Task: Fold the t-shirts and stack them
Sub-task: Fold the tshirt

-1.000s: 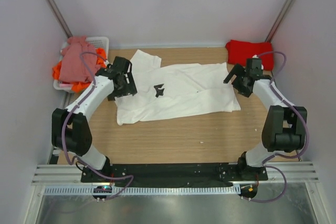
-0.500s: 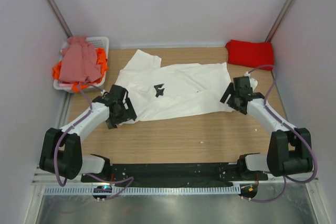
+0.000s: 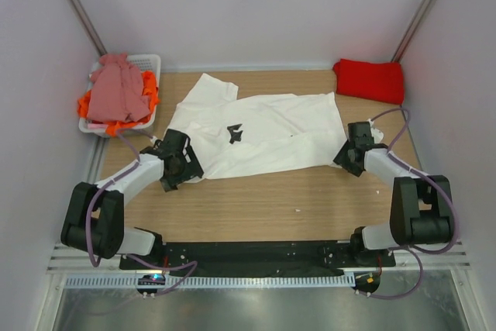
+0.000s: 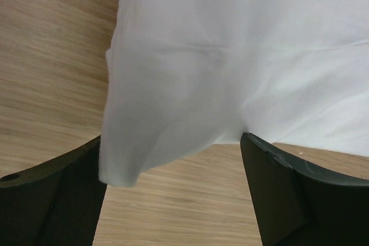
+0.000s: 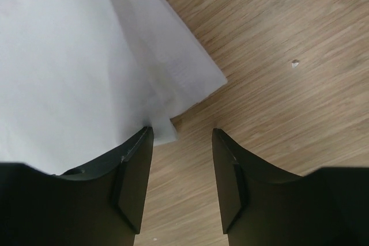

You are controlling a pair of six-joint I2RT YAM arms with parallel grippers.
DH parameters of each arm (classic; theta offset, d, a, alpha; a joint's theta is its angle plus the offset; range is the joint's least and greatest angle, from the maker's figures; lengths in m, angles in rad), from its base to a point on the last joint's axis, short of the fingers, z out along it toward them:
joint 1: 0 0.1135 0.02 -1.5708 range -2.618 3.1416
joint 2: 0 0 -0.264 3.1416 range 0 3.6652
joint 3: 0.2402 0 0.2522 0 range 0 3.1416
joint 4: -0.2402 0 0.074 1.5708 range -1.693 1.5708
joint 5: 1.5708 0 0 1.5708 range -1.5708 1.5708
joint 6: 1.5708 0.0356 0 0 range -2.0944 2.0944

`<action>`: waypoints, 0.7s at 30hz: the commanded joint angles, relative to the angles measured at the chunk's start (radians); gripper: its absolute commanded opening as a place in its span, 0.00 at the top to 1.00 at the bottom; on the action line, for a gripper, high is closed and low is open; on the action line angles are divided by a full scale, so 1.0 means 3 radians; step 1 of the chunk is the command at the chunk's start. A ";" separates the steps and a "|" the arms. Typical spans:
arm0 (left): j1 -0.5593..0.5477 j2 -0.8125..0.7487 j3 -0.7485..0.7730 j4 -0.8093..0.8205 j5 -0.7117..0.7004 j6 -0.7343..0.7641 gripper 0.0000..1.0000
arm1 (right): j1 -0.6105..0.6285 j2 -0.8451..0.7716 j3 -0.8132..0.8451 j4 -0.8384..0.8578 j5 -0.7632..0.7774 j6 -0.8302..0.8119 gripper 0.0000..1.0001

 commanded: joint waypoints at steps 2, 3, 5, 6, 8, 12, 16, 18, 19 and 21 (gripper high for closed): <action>0.0043 0.0099 0.0006 0.0256 -0.0002 0.0006 0.11 | -0.0106 0.0104 0.0021 0.0263 -0.0044 -0.0079 0.50; 0.0048 0.0119 0.0011 0.0277 -0.0002 0.0016 0.13 | -0.0106 0.0135 0.0021 0.0288 -0.0075 -0.0085 0.54; 0.0053 0.0145 0.0026 0.0297 -0.0017 0.0021 0.23 | -0.0101 0.0155 0.0026 0.0324 -0.0101 -0.0080 0.56; 0.0053 0.0160 0.0031 0.0313 -0.0028 0.0016 0.28 | -0.0101 0.0166 0.0026 0.0334 -0.0126 -0.0085 0.58; 0.0058 0.0186 0.0057 0.0328 -0.0043 0.0031 0.36 | -0.0101 0.0196 0.0021 0.0355 -0.0141 -0.0085 0.59; 0.0058 0.0247 0.0087 0.0379 -0.0033 0.0062 0.51 | -0.0101 0.0191 0.0000 0.0431 -0.0213 -0.0105 0.63; 0.0058 0.0313 0.0113 0.0415 -0.0002 0.0088 0.75 | -0.0101 0.0191 -0.0010 0.0478 -0.0310 -0.0125 0.78; 0.0058 0.0334 0.0123 0.0425 0.0033 0.0108 0.96 | -0.0106 0.0217 -0.0015 0.0508 -0.0351 -0.0141 0.86; 0.0058 0.0314 0.0128 0.0436 0.0054 0.0129 1.00 | -0.0106 0.0227 -0.0010 0.0513 -0.0376 -0.0146 0.90; 0.0053 0.0268 0.0123 0.0456 0.0069 0.0139 1.00 | -0.0101 0.0258 -0.0005 0.0519 -0.0372 -0.0141 0.99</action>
